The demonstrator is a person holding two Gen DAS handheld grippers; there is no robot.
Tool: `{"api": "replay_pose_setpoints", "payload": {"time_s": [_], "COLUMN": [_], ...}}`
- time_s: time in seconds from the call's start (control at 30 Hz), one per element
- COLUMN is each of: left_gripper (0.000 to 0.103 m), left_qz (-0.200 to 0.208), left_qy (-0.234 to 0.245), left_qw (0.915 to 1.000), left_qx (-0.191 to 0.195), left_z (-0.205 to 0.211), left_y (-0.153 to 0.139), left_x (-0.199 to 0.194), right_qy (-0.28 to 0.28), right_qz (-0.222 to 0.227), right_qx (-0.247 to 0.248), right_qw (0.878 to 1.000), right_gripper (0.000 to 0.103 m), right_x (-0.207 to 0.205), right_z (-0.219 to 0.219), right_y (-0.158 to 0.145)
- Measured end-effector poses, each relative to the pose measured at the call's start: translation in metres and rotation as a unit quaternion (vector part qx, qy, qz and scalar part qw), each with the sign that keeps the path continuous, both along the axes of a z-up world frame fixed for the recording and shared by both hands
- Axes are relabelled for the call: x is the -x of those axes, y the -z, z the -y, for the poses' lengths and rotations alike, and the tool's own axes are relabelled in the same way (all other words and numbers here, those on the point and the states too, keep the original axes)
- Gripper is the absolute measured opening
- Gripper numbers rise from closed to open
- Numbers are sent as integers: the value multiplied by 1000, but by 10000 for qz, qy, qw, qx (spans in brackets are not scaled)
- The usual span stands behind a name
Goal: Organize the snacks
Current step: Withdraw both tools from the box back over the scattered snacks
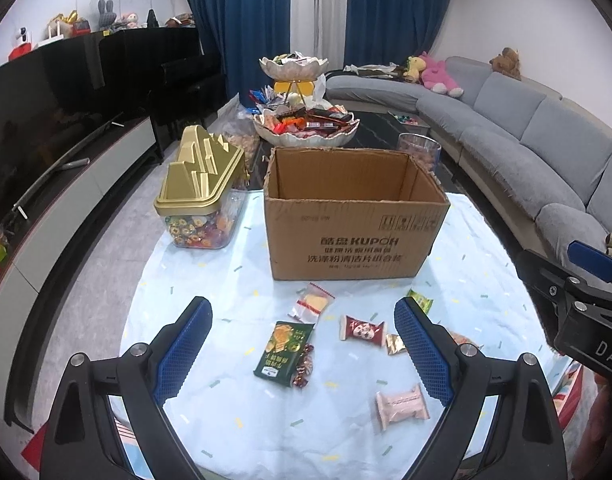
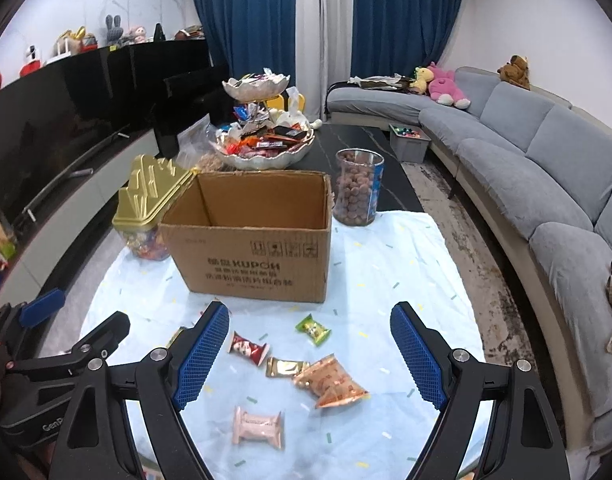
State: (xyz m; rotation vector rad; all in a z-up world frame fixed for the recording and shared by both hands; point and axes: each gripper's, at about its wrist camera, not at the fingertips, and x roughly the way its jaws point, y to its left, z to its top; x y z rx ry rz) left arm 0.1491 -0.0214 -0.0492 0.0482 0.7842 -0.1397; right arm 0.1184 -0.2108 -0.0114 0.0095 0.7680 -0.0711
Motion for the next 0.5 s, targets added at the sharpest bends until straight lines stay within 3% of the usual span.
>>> {"api": "replay_pose_setpoints", "payload": {"time_s": [0.5], "left_gripper": [93], "left_qz": [-222], "left_qy": [-84], "left_qw": [9996], "left_qx": [-176], "left_z": [-14], "left_y": [36], "left_x": [11], "right_qy": [-15], "right_qz": [-138], "right_qx": [97], "right_qw": [9999], "right_gripper": [84], "right_x": [9], "right_z": [-15], "right_y": [26]}}
